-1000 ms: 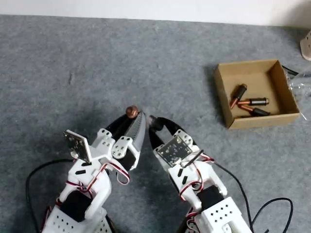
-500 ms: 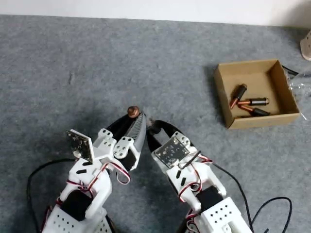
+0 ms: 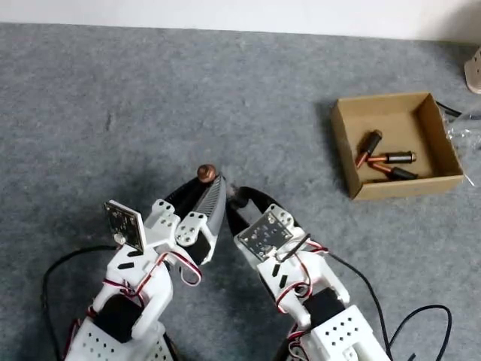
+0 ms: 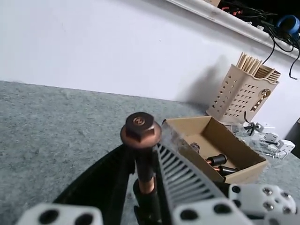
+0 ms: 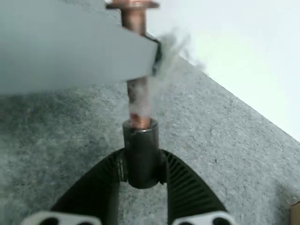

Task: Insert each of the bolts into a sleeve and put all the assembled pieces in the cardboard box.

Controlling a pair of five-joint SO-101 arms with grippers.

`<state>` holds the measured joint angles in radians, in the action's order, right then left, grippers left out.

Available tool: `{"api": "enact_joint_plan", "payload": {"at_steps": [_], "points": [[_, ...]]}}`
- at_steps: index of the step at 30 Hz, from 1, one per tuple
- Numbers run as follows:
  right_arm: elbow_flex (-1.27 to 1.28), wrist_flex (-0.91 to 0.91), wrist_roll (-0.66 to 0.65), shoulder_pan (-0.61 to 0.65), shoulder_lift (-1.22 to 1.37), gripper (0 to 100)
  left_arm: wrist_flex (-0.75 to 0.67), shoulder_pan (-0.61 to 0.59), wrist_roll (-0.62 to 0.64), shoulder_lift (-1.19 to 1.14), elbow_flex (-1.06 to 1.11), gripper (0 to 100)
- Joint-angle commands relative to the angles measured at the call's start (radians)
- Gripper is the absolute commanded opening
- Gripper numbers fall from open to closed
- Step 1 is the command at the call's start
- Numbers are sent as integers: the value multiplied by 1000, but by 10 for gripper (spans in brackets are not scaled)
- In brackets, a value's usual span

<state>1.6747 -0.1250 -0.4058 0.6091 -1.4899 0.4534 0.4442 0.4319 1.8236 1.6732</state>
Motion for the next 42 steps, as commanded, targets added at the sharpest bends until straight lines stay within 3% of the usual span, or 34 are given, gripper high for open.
{"api": "enact_joint_plan", "payload": {"at_steps": [1,22,24,29,31,37,42], "points": [[130,24,-9,-12,-25,4,81,-16,-12,-2,22,7],[130,38,-9,-16,-25,4,103,-25,-12,1,22,19],[130,42,-9,-33,-25,4,103,-41,-6,1,22,86],[130,42,-9,-48,-25,4,109,-71,97,1,22,365],[130,42,-9,-50,-25,4,109,-81,107,1,22,421],[130,42,-9,-51,-25,4,55,-252,186,4,22,394],[130,44,-9,-53,-25,4,-2,-412,330,5,18,340]]}}
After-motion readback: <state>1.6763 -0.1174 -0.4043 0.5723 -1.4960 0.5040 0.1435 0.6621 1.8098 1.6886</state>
